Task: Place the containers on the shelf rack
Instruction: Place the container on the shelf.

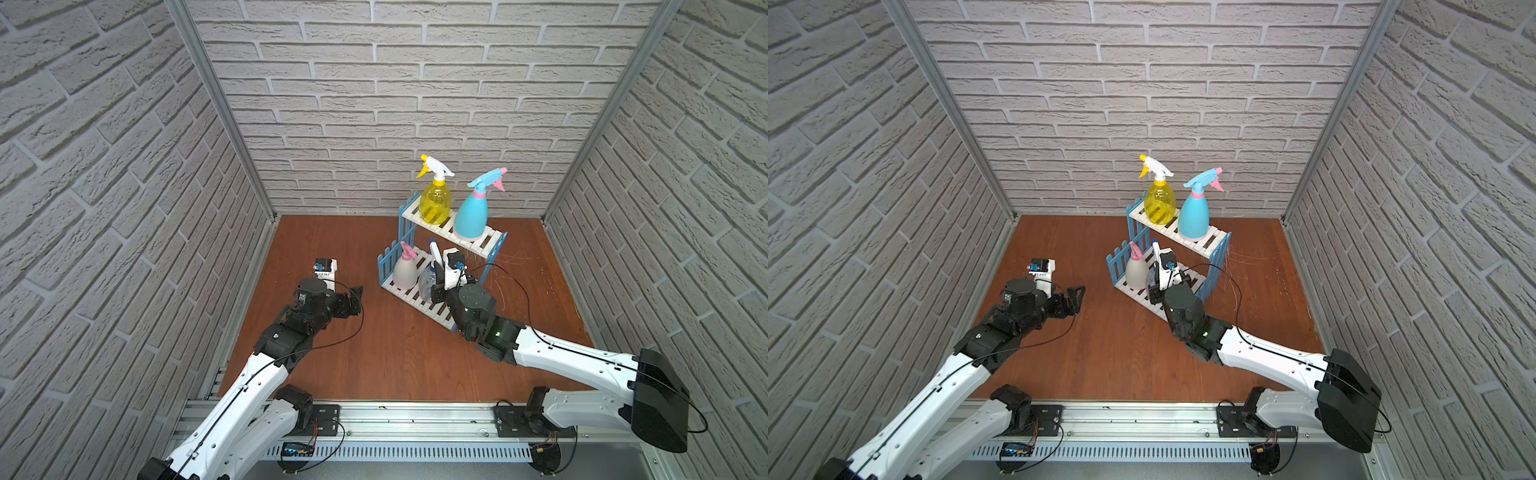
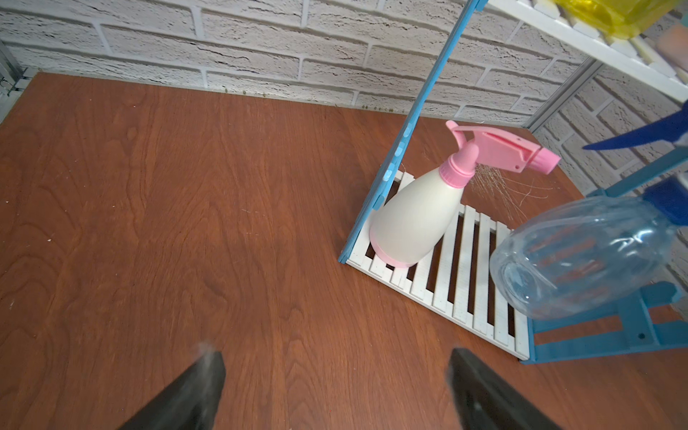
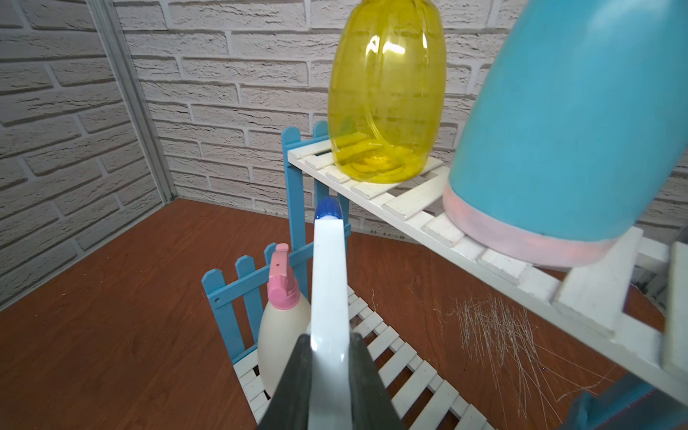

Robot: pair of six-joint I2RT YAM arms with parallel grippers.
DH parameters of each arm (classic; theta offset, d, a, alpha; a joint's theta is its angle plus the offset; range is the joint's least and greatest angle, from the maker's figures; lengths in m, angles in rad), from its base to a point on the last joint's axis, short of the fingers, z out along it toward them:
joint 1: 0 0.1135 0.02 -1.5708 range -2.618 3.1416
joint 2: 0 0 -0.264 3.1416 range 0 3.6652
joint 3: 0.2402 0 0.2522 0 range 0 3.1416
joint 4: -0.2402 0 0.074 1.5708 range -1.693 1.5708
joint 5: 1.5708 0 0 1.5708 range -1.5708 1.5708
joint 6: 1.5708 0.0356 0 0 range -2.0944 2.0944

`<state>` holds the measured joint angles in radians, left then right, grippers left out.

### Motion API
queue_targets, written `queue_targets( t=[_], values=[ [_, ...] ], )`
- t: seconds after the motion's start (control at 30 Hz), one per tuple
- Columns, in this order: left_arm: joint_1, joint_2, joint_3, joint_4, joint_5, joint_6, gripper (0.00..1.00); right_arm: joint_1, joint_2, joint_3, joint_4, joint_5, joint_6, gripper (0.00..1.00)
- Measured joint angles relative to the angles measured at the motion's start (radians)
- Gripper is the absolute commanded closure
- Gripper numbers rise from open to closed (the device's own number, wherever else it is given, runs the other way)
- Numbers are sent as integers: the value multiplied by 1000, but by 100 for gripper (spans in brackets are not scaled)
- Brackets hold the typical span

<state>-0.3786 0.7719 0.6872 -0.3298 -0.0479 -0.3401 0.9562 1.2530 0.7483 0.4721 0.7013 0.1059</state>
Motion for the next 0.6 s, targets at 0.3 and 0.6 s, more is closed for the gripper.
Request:
queue_targets(
  t=[0.3, 0.6],
  values=[
    [0, -13, -2, 1, -1, 0, 2, -33, 123, 0, -4, 17, 30, 97],
    [0, -13, -4, 0, -1, 1, 2, -51, 175, 7, -17, 22, 53, 97]
  ],
)
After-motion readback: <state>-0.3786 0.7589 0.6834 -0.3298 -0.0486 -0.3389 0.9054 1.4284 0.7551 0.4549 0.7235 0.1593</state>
